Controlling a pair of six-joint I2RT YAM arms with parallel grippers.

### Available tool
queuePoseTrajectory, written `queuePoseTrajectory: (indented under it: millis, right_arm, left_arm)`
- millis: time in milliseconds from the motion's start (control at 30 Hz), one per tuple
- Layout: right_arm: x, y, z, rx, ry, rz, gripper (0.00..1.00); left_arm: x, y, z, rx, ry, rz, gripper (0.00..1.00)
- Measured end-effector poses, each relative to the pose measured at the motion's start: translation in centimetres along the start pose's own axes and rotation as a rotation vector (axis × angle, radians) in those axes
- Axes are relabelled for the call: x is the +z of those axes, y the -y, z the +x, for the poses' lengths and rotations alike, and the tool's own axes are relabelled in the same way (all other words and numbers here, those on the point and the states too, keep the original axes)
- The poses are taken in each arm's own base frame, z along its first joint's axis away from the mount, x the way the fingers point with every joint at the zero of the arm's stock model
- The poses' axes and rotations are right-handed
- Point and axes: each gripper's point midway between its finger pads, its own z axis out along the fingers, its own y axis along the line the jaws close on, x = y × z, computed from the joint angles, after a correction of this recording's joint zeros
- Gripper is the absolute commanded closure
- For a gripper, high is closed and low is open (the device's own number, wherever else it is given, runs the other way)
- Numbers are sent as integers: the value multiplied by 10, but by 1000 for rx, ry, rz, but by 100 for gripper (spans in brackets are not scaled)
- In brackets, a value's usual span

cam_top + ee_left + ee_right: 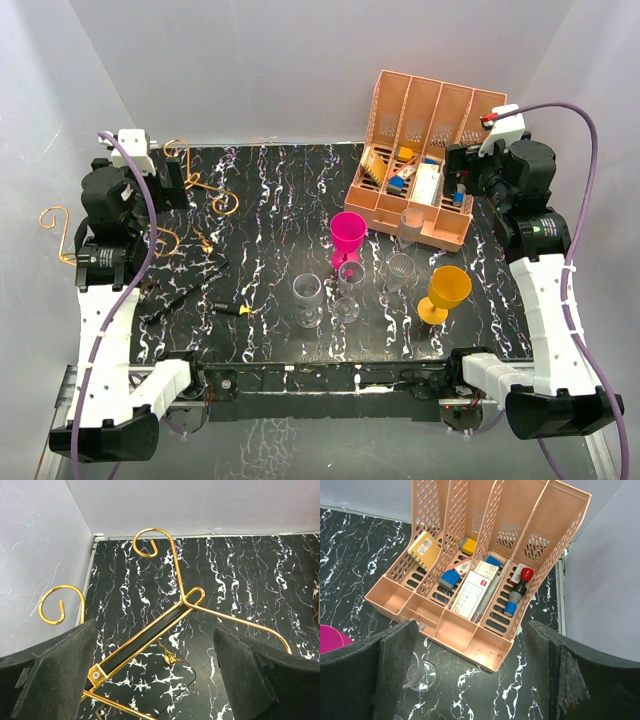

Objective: Place the wine glass upside down on the wine glass rack

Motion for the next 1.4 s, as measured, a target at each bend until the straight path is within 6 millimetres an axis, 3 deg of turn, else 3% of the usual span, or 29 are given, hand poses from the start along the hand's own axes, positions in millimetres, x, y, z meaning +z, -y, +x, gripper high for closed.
queuePoseTrajectory:
  millis: [800, 1200, 1400]
  right_arm:
    - [-4, 4, -8, -70, 37, 24, 2]
    - [8, -1, -1, -82, 12, -7, 2]
    - [10, -4, 0, -84, 8, -22, 1]
  left_arm:
    - [5, 11, -6, 82, 39, 77, 3]
    - [12, 12, 7, 271, -144, 170, 3]
    - [24, 6, 34, 376, -295, 211, 4]
